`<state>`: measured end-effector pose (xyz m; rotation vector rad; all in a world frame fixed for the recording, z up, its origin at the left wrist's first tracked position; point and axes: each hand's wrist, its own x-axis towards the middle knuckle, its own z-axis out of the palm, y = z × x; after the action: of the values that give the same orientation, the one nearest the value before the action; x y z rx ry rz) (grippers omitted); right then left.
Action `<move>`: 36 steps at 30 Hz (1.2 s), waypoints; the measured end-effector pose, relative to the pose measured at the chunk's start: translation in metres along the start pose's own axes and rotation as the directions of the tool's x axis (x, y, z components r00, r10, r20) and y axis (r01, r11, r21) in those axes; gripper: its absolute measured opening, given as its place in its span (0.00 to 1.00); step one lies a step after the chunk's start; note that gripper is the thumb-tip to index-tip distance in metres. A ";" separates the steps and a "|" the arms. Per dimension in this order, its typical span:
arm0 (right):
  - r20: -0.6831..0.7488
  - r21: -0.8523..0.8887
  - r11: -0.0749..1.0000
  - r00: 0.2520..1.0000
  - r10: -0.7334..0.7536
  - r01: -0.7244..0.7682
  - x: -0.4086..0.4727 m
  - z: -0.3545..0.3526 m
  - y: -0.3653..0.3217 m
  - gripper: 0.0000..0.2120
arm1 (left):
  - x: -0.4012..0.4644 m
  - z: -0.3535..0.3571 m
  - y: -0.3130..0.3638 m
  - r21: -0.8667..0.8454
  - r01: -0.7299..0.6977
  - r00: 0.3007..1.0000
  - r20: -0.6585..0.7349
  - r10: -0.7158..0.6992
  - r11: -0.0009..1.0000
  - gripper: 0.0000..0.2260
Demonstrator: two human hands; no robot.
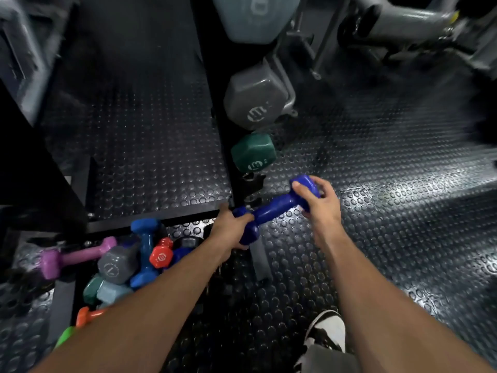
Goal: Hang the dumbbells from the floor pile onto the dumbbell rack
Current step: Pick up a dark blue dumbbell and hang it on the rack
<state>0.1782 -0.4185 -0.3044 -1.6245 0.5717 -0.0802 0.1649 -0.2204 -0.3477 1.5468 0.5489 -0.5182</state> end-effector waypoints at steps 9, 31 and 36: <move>0.191 -0.221 0.974 0.982 -0.006 0.048 0.070 0.045 -0.065 0.21 | -0.009 0.028 -0.001 0.009 -0.132 0.991 0.008 0.132 0.991 0.38; 0.256 0.032 0.994 0.962 0.093 -0.105 0.158 0.089 -0.067 0.24 | 0.029 0.065 0.037 -0.098 -0.156 0.978 -0.157 0.140 0.983 0.47; 0.278 0.056 0.992 0.956 0.098 -0.118 0.165 0.092 -0.072 0.28 | 0.031 0.072 0.042 -0.299 -0.120 0.988 -0.128 0.085 0.947 0.30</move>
<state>0.3794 -0.4002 -0.2959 -1.4997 0.4358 0.2019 0.2154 -0.2931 -0.3376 1.3038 0.6024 -0.2517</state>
